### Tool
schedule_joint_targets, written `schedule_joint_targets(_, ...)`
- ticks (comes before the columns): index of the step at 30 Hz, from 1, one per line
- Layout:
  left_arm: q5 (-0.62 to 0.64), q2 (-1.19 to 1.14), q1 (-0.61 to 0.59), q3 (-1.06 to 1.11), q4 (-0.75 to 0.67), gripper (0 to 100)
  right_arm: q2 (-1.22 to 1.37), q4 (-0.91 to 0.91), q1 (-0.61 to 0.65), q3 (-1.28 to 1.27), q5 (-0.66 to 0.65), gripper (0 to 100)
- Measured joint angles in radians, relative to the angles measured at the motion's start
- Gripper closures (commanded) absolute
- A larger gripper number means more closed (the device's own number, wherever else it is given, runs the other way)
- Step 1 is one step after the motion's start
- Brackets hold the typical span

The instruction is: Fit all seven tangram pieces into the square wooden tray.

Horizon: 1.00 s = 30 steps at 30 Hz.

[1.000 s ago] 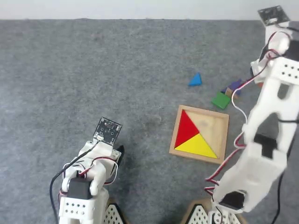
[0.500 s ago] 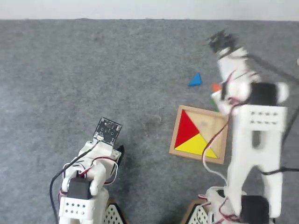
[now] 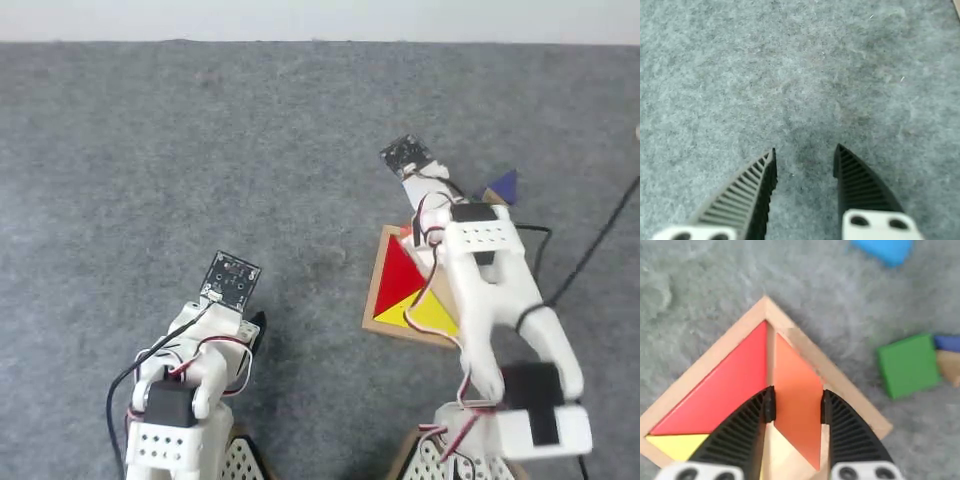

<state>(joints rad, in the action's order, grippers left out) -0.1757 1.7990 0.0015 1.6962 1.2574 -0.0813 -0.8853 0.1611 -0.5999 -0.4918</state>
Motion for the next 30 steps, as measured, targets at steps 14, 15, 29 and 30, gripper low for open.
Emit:
schedule_joint_targets(14,0.0,0.0,0.0,0.0,0.0,82,0.097,0.051,0.032,0.0,0.002,94.6)
schedule_joint_targets(15,0.0,0.0,-0.002,0.0,0.0,82,0.097,0.06,0.034,0.0,0.002,94.6)
schedule_joint_targets(29,0.0,0.0,-0.002,0.0,0.0,82,0.097,0.074,0.034,0.0,-0.021,95.1)
schedule_joint_targets(30,0.0,0.0,-0.002,0.0,0.0,82,0.081,0.055,0.032,0.0,-0.025,95.1)
